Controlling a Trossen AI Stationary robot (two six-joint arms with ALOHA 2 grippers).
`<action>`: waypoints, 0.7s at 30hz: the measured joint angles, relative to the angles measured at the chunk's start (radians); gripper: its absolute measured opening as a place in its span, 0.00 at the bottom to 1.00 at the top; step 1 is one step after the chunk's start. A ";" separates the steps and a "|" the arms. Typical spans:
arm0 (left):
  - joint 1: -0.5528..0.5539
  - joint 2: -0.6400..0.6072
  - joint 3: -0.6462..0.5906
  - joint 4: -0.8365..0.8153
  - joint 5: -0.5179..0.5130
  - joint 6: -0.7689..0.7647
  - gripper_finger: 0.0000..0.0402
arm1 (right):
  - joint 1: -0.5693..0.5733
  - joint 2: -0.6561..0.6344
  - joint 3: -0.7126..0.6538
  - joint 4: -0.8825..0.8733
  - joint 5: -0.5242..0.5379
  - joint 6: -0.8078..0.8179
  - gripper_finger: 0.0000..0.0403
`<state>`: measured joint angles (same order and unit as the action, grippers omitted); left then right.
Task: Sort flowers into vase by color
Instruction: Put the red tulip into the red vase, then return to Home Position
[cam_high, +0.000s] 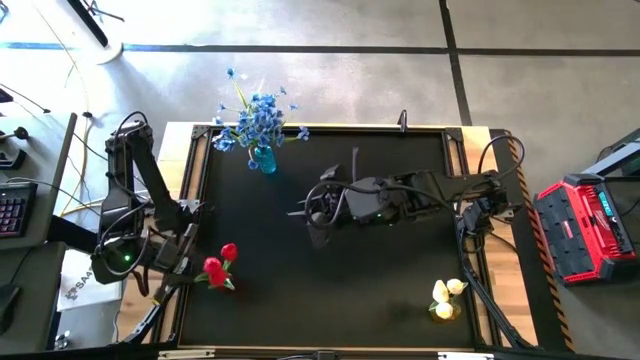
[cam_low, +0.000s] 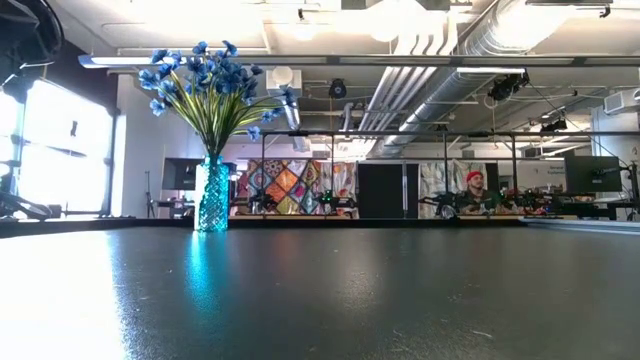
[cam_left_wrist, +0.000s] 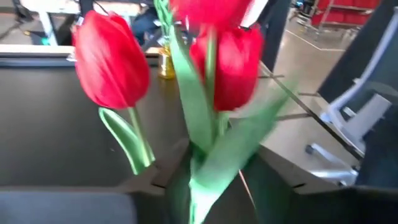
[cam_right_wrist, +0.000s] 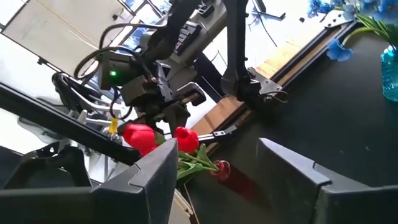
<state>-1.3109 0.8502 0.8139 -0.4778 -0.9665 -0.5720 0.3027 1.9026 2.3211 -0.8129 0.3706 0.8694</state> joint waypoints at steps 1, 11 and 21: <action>0.000 -0.002 0.000 -0.001 0.015 0.000 0.35 | 0.000 0.000 0.000 -0.007 0.000 0.006 0.52; 0.000 -0.125 0.000 -0.018 0.123 0.002 0.59 | 0.014 0.000 0.000 -0.106 0.103 -0.003 0.52; 0.000 -0.350 0.001 -0.029 0.027 0.097 0.58 | 0.039 -0.002 -0.033 -0.173 0.185 -0.084 0.27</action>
<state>-1.3105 0.5002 0.8150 -0.5072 -0.9394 -0.4752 0.3416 1.9007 2.2882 -0.9863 0.5552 0.7849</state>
